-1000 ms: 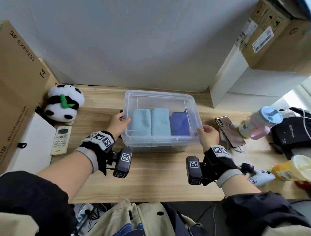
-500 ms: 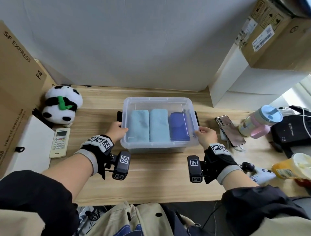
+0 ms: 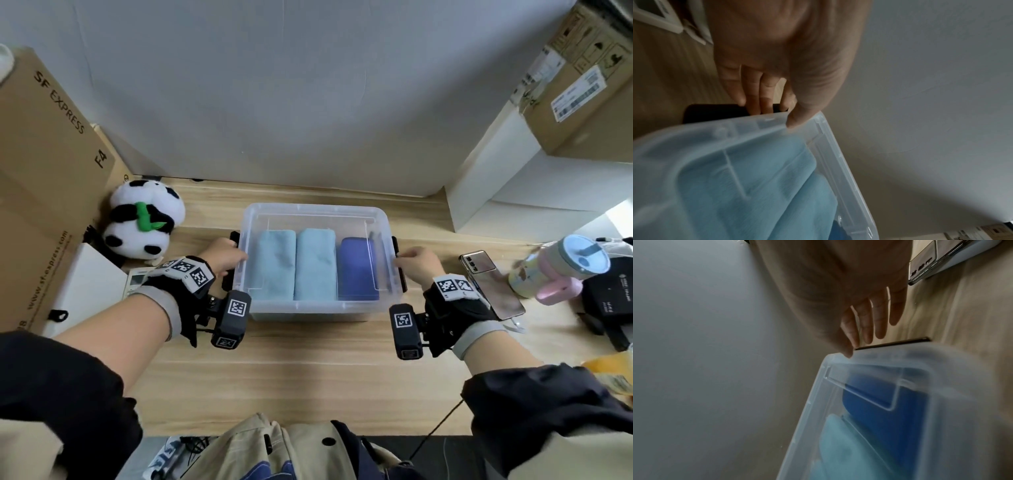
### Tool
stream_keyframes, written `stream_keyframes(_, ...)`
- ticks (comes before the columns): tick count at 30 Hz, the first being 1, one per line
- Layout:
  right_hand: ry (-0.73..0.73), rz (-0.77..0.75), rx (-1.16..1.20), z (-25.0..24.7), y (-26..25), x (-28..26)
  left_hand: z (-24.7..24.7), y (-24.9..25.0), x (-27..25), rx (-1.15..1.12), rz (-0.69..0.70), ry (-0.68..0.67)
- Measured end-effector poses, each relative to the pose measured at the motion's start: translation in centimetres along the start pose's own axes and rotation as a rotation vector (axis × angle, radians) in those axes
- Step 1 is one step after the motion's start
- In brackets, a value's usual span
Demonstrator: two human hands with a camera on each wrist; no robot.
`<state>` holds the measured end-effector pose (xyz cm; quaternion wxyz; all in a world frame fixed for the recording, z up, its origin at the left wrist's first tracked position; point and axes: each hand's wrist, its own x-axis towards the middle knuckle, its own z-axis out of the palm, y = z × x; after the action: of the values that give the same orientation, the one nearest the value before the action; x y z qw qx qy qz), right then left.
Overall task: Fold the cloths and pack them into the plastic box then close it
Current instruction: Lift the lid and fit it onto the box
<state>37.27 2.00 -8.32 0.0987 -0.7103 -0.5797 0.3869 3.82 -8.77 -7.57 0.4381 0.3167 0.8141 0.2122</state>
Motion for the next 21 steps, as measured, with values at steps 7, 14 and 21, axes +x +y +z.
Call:
stream_keyframes(7, 0.008, -0.053, 0.028, 0.1, -4.0, 4.6, -1.3, 2.7, 3.6, 0.027, 0.144, 0.165)
stream_keyframes(14, 0.055, 0.094, 0.146, 0.8, -5.4, 8.0, -1.6, 4.2, 6.2, 0.002, 0.088, 0.177)
stream_keyframes(21, 0.026, 0.009, 0.099, 1.7, -4.9, 9.2, -1.1, 3.1, 8.4, -0.151, 0.067, 0.148)
